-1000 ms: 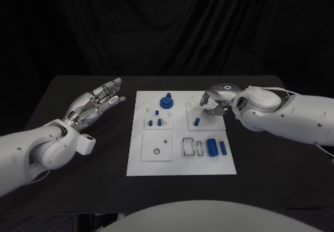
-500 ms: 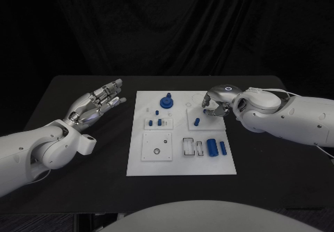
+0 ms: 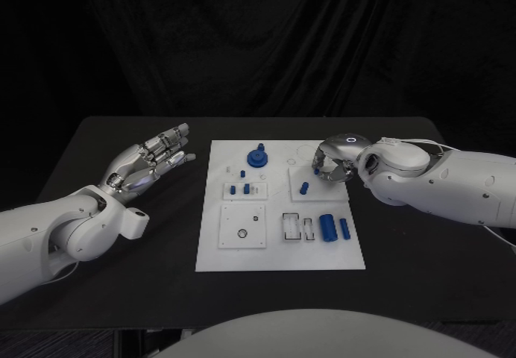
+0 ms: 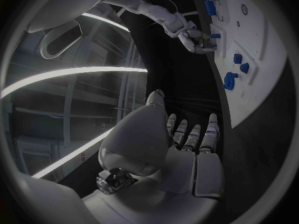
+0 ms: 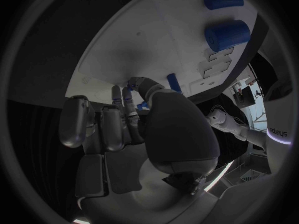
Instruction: Assemble the parts on the task board
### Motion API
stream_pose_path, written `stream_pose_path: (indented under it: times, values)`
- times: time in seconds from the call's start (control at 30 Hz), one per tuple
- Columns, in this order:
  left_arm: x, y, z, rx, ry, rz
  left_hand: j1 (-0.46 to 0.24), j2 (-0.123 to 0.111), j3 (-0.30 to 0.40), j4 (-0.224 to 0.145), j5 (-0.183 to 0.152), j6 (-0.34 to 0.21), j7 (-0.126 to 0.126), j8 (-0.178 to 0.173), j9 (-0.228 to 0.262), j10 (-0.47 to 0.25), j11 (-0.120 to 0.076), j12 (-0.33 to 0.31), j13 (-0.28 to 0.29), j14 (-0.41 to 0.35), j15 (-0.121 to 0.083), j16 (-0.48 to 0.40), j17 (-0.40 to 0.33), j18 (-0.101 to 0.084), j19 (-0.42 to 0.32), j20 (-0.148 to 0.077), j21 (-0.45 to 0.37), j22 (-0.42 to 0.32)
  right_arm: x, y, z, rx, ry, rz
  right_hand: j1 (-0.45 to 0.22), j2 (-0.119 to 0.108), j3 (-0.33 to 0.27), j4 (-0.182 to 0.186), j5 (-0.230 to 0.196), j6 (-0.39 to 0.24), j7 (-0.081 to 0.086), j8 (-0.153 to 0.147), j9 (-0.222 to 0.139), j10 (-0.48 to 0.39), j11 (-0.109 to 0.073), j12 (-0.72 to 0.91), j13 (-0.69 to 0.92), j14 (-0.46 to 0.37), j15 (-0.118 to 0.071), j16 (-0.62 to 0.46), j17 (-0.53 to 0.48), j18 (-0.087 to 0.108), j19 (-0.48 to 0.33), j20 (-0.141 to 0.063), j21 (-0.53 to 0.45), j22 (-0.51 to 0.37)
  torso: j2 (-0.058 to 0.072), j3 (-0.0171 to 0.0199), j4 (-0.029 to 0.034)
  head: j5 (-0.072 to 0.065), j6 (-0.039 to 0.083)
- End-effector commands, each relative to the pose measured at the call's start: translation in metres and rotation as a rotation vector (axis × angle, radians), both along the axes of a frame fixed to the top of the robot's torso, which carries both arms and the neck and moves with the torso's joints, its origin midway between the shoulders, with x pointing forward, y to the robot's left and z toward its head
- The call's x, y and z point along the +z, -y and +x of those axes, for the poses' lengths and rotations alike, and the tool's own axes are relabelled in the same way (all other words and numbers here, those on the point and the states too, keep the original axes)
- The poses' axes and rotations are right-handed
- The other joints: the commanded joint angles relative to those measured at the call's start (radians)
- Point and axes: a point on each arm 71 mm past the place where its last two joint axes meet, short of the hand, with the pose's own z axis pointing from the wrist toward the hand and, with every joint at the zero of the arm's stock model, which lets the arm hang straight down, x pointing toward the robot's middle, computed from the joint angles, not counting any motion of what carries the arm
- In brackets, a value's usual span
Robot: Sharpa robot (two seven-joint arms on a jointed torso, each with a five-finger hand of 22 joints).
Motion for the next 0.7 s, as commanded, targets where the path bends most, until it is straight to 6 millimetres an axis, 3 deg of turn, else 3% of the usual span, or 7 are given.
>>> stream_pose_path:
  times: [0.03,0.23,0.43,0.5,0.7]
  values:
    - [0.0071,-0.0003,-0.0012,0.006,0.096,-0.063,0.007,-0.001,-0.005,-0.001,0.007,0.007,0.005,0.000,0.001,0.002,0.010,0.005,0.002,0.010,0.000,0.004,0.001,0.011,0.010,-0.001,0.006,0.005,-0.0044,-0.0007,-0.0009,0.003,-0.017,0.008,0.006,-0.005,0.011,-0.002,-0.014,0.000,0.007,-0.001,0.001,0.013,0.000,-0.007,-0.003,0.030,-0.008,-0.005,-0.001,0.012,0.001,-0.007,-0.002,0.162,0.000,-0.0002,0.0004,0.002,0.000]
    - [0.0051,-0.0007,-0.0012,0.009,0.090,-0.059,0.012,-0.001,-0.004,-0.003,0.013,0.011,0.010,0.000,0.002,0.005,0.014,0.007,0.002,0.018,0.004,0.008,0.003,0.010,0.019,0.001,0.010,0.011,-0.0071,-0.0041,-0.0013,0.015,-0.019,0.016,0.003,-0.007,0.017,-0.008,-0.039,-0.006,0.011,-0.005,0.003,0.027,-0.003,-0.005,-0.005,0.029,-0.010,-0.004,-0.002,0.012,0.001,-0.009,-0.003,0.162,0.000,-0.0003,-0.0006,0.007,0.000]
    - [0.0033,-0.0009,-0.0011,0.011,0.084,-0.055,0.020,-0.002,-0.003,-0.007,0.022,0.018,0.016,0.001,0.003,0.008,0.018,0.010,0.003,0.027,0.009,0.012,0.004,0.008,0.031,0.002,0.016,0.020,-0.0074,-0.0055,-0.0012,0.020,-0.015,0.022,-0.005,-0.006,0.017,-0.008,-0.084,-0.008,0.017,-0.006,0.006,0.034,-0.004,-0.006,-0.007,0.029,-0.011,-0.004,-0.004,0.012,0.001,-0.010,-0.004,0.162,0.000,0.0002,-0.0004,0.011,0.000]
    - [0.0026,-0.0010,-0.0010,0.012,0.082,-0.053,0.026,-0.004,-0.002,-0.012,0.030,0.019,0.018,0.001,0.003,0.011,0.020,0.011,0.003,0.033,0.012,0.014,0.005,0.007,0.038,0.003,0.020,0.024,-0.0076,-0.0057,-0.0012,0.020,-0.015,0.022,-0.008,-0.005,0.016,-0.009,-0.117,-0.011,0.018,-0.007,0.008,0.036,-0.004,-0.006,-0.008,0.029,-0.010,-0.003,-0.004,0.012,0.002,-0.010,-0.003,0.162,0.000,-0.0001,-0.0006,0.009,0.000]
    - [0.0004,-0.0012,-0.0009,0.013,0.076,-0.050,0.034,-0.005,-0.001,-0.018,0.042,0.031,0.025,0.003,0.004,0.016,0.024,0.015,0.004,0.043,0.016,0.019,0.007,0.004,0.049,0.004,0.025,0.031,-0.0084,-0.0054,-0.0008,0.018,-0.021,0.017,0.012,0.005,0.027,-0.023,-0.117,0.011,0.017,0.005,0.018,0.059,-0.007,0.001,-0.007,0.029,-0.014,-0.004,-0.007,0.012,0.002,-0.012,-0.004,0.162,0.000,-0.0005,0.0001,0.008,0.000]
